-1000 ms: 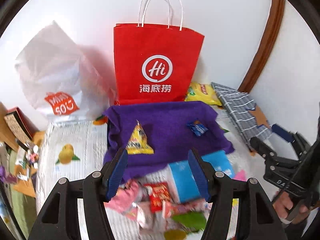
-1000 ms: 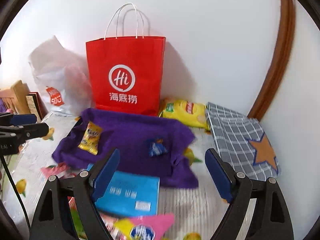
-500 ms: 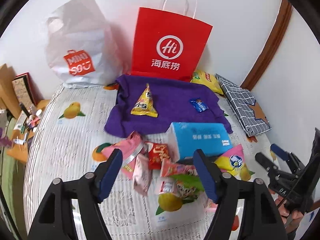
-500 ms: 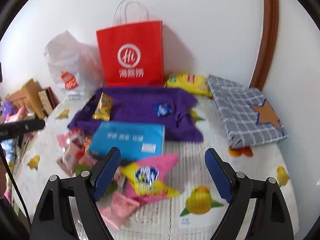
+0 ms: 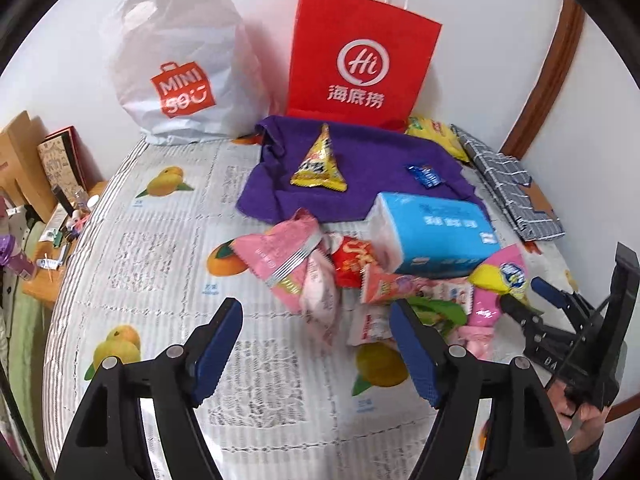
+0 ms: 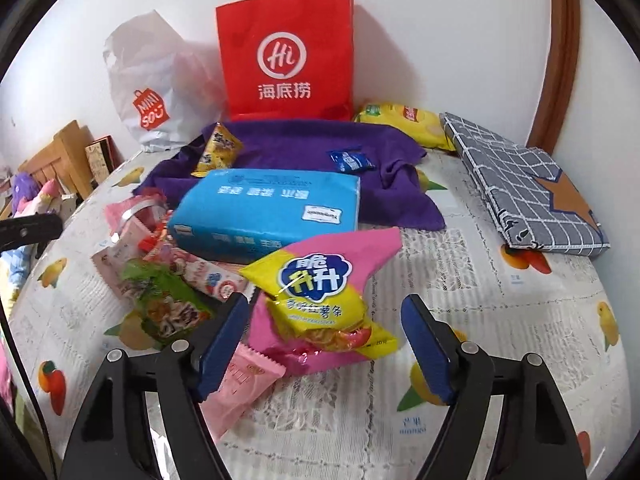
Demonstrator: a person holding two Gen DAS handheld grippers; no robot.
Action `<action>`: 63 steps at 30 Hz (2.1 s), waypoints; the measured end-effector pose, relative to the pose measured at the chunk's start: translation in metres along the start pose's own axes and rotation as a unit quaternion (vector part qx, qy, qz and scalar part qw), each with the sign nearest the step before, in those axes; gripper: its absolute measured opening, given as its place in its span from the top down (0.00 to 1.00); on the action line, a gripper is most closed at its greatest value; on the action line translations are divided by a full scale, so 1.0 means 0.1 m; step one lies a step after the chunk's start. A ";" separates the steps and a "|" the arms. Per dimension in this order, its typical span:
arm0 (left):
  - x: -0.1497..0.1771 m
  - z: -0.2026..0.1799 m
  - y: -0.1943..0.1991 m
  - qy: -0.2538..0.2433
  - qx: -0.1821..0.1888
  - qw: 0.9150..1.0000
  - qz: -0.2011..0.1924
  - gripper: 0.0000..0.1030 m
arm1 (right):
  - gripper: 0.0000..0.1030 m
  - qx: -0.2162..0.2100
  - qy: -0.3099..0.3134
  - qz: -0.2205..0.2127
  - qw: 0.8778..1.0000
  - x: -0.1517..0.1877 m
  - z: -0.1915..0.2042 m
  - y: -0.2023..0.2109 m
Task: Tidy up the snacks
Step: 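Move both tools back toward the snack pile, then grasp the pink-yellow sweet potato stick bag with the right gripper while the left grasps a white wrapper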
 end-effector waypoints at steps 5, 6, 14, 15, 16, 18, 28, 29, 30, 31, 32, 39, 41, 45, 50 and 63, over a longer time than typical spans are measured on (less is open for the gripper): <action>0.10 0.05 -0.16 0.002 -0.001 1.000 0.015 0.28 | 0.24 -0.010 -0.008 0.016 1.000 0.02 -0.01 -0.21; 0.11 0.05 -0.19 0.003 -0.001 1.000 0.018 0.28 | 0.24 -0.014 -0.007 0.021 1.000 0.02 0.01 -0.25; 0.10 0.06 -0.56 0.022 0.004 0.999 0.042 0.28 | 0.34 -0.013 0.018 0.021 1.000 0.10 0.07 -0.29; 0.10 0.05 -0.61 0.023 0.005 0.999 0.044 0.28 | 0.37 -0.012 0.023 0.020 0.999 0.11 0.05 -0.25; 0.10 0.04 -0.64 0.022 0.005 0.999 0.046 0.28 | 0.37 -0.008 0.025 0.018 0.999 0.12 0.03 -0.23; 0.10 0.01 -0.70 0.015 0.002 0.999 0.052 0.28 | 0.38 0.000 0.030 0.009 0.999 0.14 -0.03 -0.16; 0.11 -0.14 -0.94 -0.010 -0.008 0.996 0.088 0.75 | 0.38 -0.012 0.045 -0.011 0.999 0.28 -0.05 0.02; 0.13 -0.15 -0.93 -0.012 -0.006 0.996 0.088 0.80 | 0.38 -0.018 0.042 -0.010 0.999 0.29 -0.04 0.02; 0.14 -0.15 -0.91 -0.013 -0.006 0.996 0.086 0.83 | 0.38 -0.023 0.037 -0.009 0.999 0.29 -0.04 0.01; 0.17 -0.16 -0.89 -0.014 -0.003 0.996 0.085 0.83 | 0.38 -0.023 0.036 -0.009 0.999 0.30 -0.04 0.00; 0.20 -0.18 -0.86 -0.014 0.004 0.997 0.082 0.83 | 0.38 -0.021 0.035 -0.007 0.999 0.30 -0.04 -0.01; 0.33 -0.19 -0.76 0.001 0.015 0.999 0.039 0.83 | 0.38 -0.015 0.036 -0.007 0.999 0.30 -0.04 -0.02; 0.33 -0.19 -0.76 0.003 0.014 0.999 0.029 0.83 | 0.38 -0.011 0.039 -0.007 0.999 0.31 -0.04 -0.03; 0.29 -0.20 -0.78 0.008 0.030 0.999 0.025 0.71 | 0.37 -0.009 0.038 0.000 0.999 0.31 -0.05 -0.06; 0.16 -0.12 -0.84 0.017 0.010 0.999 0.027 0.56 | 0.37 -0.015 0.029 0.006 0.999 0.31 -0.08 -0.07; 0.25 -0.20 -0.78 -0.006 -0.013 1.000 0.003 0.79 | 0.36 -0.038 -0.001 0.025 0.999 0.31 -0.14 -0.12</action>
Point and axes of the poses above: each gripper's, at about its wrist camera, not at the fingertips, and y roughly against the way its jaws point, z to its left, x to its underside, the point moved 8 cm from there along -y, roughly the way its jaws point, and after that the axes turned 15 degrees about -y, right-handed, at the moved point
